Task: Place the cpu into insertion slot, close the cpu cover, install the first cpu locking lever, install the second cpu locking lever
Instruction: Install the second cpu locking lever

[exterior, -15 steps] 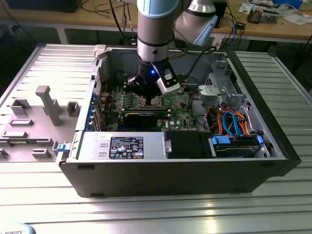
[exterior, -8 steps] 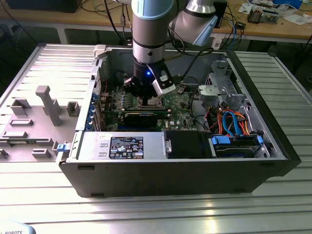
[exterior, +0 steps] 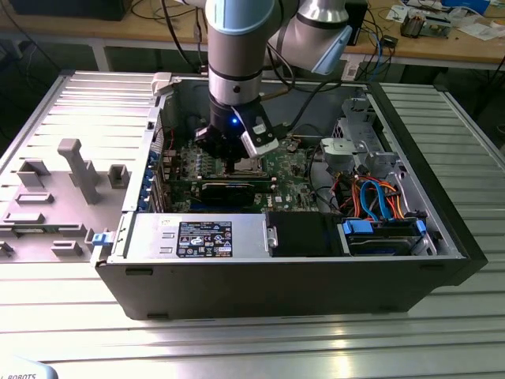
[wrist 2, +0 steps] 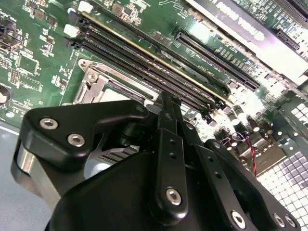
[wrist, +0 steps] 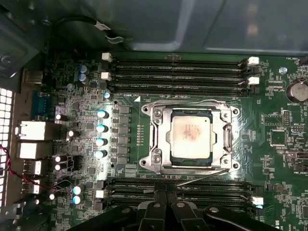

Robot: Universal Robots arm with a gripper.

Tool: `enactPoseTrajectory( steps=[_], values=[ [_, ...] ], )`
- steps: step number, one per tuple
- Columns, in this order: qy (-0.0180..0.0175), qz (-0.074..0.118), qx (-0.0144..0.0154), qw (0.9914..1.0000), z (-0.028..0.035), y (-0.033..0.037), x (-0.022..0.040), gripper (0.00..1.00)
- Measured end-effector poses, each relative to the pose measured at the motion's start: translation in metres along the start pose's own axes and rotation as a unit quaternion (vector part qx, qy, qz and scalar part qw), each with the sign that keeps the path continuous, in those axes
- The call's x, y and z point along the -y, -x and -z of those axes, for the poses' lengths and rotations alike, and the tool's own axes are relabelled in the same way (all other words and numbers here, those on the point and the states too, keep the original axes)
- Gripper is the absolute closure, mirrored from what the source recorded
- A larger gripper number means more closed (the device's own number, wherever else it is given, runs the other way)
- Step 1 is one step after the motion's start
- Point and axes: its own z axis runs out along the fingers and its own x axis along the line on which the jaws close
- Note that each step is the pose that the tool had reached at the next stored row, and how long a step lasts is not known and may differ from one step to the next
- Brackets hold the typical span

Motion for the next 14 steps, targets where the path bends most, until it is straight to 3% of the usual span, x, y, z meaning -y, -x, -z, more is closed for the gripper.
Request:
enactPoseTrajectory(
  steps=[6,14],
  values=[
    [0.0030,0.000,-0.0010,1.00000,-0.0010,-0.0046,0.0013,0.89],
    [0.0082,0.000,-0.0013,0.99997,-0.0100,-0.0059,0.0021,0.89]
  ],
)
